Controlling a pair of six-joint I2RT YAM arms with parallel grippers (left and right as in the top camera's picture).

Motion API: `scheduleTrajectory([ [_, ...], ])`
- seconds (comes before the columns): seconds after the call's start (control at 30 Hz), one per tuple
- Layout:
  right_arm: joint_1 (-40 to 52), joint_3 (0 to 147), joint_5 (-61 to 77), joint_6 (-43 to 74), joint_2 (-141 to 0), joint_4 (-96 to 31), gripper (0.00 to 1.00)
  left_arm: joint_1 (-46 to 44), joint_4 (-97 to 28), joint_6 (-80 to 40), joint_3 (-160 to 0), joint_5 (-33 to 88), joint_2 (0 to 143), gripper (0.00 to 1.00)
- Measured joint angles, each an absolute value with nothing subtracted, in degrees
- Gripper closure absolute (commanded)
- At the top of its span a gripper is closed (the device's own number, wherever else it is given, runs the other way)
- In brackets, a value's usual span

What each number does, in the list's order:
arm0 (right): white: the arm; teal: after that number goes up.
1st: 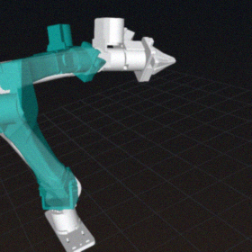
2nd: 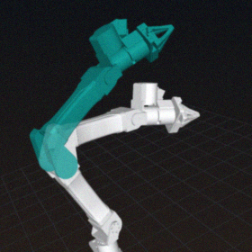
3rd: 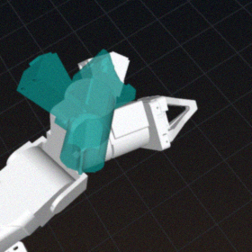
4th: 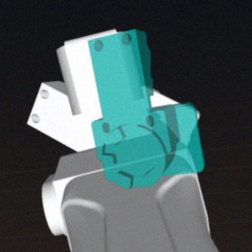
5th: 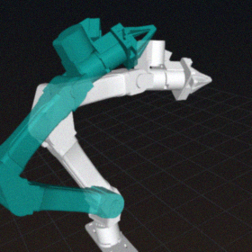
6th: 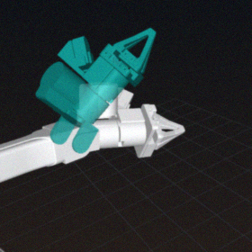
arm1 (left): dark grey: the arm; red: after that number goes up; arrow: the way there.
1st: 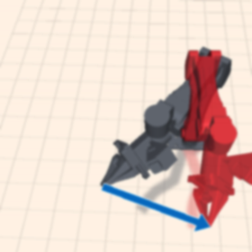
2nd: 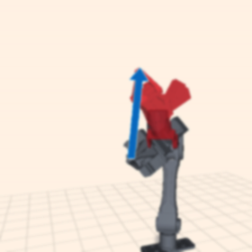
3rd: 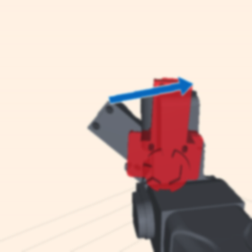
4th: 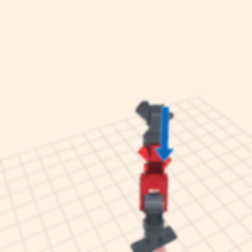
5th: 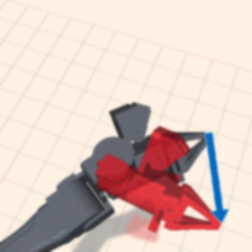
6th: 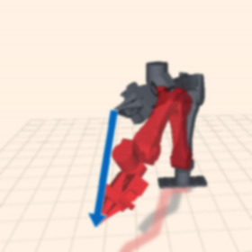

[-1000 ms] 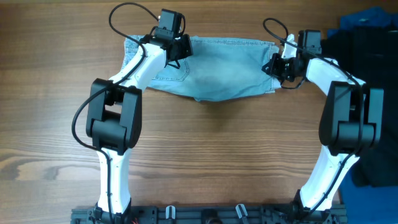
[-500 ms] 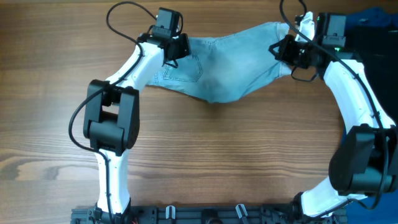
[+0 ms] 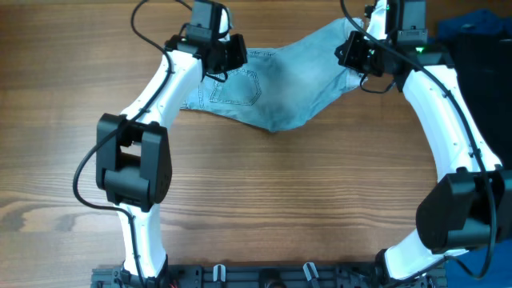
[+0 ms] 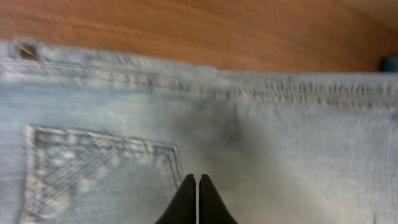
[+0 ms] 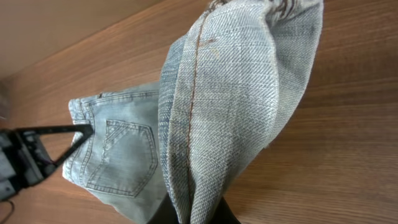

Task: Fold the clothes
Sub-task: 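Fold the leg end leftward over the waistband with the right gripper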

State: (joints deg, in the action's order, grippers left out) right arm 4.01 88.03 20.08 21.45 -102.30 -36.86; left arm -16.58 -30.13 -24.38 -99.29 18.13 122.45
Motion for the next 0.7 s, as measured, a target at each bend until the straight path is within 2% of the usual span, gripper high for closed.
scheduleTrajectory([
  [0.27, 4.7, 89.1, 18.5, 24.3, -102.3, -37.3, 0.96, -21.6, -34.2, -25.7, -99.3, 16.8, 122.5, 0.96],
  [0.37, 4.8, 94.9, 18.3, 24.2, -103.5, -39.5, 0.96, -22.0, -34.2, -25.9, -99.3, 16.4, 123.5, 0.96],
  [0.53, 4.8, 103.0, 18.3, 22.5, -109.3, -41.1, 0.96, -23.5, -31.9, -25.9, -98.8, 16.4, 125.3, 0.96],
  [0.7, 4.8, 103.5, 17.9, 21.1, -112.9, -40.2, 0.96, -25.6, -29.0, -26.9, -98.8, 16.4, 125.6, 0.96],
])
